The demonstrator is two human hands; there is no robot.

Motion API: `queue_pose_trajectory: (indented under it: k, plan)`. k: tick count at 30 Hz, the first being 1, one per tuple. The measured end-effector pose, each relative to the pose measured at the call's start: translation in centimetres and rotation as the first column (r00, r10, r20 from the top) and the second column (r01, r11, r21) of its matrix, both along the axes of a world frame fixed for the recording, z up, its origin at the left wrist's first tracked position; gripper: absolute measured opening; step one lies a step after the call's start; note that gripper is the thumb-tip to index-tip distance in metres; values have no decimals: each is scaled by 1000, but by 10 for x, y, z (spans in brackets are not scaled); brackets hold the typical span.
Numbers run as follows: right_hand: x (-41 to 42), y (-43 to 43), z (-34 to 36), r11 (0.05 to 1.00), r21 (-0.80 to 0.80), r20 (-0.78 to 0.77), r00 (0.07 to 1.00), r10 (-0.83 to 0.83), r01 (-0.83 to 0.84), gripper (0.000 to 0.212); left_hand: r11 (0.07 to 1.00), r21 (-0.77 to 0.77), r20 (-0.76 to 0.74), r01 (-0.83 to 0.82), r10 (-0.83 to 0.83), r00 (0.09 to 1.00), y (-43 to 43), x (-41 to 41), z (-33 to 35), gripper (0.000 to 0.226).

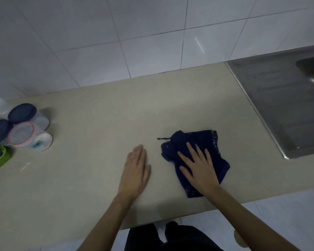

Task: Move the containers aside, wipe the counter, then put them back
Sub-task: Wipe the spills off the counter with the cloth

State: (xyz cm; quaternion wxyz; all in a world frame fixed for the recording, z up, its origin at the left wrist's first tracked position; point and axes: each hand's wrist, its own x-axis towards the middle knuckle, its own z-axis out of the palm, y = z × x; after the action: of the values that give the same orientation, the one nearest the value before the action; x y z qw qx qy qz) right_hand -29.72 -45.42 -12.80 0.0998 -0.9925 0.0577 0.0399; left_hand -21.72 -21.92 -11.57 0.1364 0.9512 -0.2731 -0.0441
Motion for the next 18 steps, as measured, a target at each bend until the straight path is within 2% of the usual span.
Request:
queue_pose_trajectory:
  k: [2, 4, 7, 10, 14, 18]
  plan:
    - [-9, -2, 0, 999, 17, -16, 999, 51, -51, 52, 997, 37, -3, 64, -64, 998, -14, -8, -5, 57]
    - [-16, -14, 1, 997, 37, -15, 997, 70, -69, 51, 994, 94, 5, 56, -57, 998, -19, -10, -10, 57]
    - [-31, -56, 4, 991, 68, -3, 994, -111, 111, 54, 989, 138, 10, 60, -62, 998, -22, -10, -13, 58]
    - [-46, -97, 11, 961, 31, -24, 961, -275, 276, 64, 988, 145, 18, 57, -60, 998, -23, -8, -14, 58]
    - [-50, -101, 13, 954, -38, -33, 953, -300, 298, 68, 988, 141, 23, 65, -69, 997, -24, -10, -13, 58]
    - [-44, -83, 12, 927, -61, 2, 929, -371, 370, 56, 989, 111, 6, 99, -100, 995, -18, -5, -10, 57]
